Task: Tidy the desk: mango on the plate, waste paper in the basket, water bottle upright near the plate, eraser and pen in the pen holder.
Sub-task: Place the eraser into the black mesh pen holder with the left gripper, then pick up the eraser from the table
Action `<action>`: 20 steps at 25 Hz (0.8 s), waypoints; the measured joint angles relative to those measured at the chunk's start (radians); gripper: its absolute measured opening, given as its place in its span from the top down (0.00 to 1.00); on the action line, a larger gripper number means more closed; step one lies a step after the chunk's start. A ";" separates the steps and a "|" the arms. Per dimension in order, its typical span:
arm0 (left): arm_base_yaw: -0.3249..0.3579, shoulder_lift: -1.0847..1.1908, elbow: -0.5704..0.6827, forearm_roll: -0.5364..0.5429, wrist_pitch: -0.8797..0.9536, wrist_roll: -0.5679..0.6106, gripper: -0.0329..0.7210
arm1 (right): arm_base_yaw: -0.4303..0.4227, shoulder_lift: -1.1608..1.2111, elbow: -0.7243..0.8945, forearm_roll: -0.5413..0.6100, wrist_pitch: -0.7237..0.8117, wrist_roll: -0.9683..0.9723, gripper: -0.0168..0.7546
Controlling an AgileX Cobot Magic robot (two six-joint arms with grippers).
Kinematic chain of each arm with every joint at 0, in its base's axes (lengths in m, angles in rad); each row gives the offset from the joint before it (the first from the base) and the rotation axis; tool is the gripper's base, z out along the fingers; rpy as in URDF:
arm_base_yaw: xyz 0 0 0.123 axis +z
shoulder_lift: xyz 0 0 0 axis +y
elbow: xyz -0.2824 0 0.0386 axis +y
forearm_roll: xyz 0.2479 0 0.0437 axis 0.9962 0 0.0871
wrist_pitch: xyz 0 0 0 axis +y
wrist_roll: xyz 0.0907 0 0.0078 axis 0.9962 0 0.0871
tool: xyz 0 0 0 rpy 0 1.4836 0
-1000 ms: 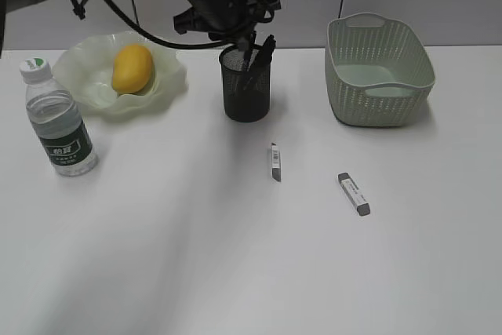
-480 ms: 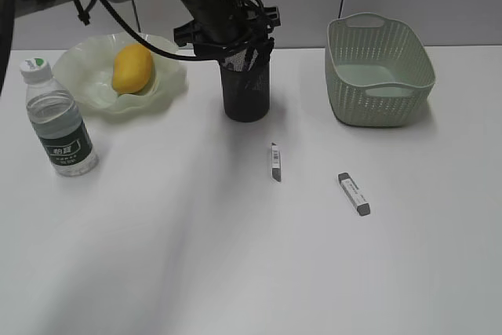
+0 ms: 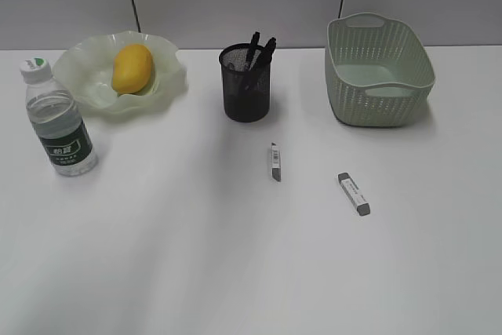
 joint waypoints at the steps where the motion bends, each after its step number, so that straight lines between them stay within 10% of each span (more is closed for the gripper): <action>1: 0.023 -0.033 -0.001 -0.041 0.042 0.057 0.19 | 0.000 0.014 -0.008 0.000 0.000 0.010 0.37; 10: 0.314 -0.287 0.121 -0.263 0.183 0.329 0.19 | 0.000 0.417 -0.241 0.000 -0.030 0.048 0.34; 20: 0.486 -0.767 0.659 -0.222 0.186 0.381 0.22 | 0.000 1.044 -0.678 0.070 0.083 -0.052 0.25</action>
